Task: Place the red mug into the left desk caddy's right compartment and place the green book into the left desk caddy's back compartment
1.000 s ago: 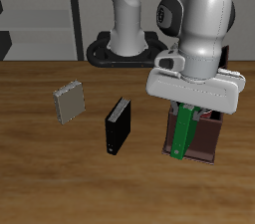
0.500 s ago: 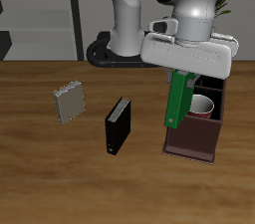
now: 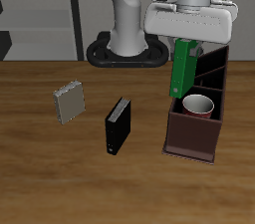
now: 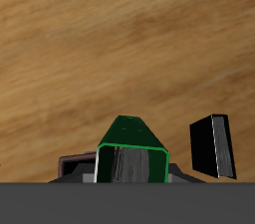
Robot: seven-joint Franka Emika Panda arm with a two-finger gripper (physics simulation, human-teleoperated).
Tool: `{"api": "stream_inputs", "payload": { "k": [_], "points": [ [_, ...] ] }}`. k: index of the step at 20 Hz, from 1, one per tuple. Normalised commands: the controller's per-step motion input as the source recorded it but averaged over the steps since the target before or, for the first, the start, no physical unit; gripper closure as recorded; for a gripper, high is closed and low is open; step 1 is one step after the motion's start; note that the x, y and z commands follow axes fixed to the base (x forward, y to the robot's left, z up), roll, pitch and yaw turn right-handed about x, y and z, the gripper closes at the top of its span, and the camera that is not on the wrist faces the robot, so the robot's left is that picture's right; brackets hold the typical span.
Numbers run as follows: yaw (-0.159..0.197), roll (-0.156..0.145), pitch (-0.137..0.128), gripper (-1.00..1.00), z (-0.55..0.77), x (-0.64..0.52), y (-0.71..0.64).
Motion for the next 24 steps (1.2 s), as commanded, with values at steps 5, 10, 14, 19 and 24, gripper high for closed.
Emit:
{"api": "stream_inputs", "payload": {
  "k": [5,10,14,19,24],
  "points": [
    [-0.029,0.013,-0.022,1.00,0.11,-0.41,0.04],
    [-0.012,-0.004,-0.027,1.00,0.07,-0.38,-0.02],
    [-0.033,0.056,0.003,1.00,0.05,-0.41,0.03],
    [0.033,0.051,-0.050,1.00,0.01,-0.50,0.22],
    [0.063,-0.005,-0.030,1.00,-0.09,-0.25,0.12]
  ]
}}
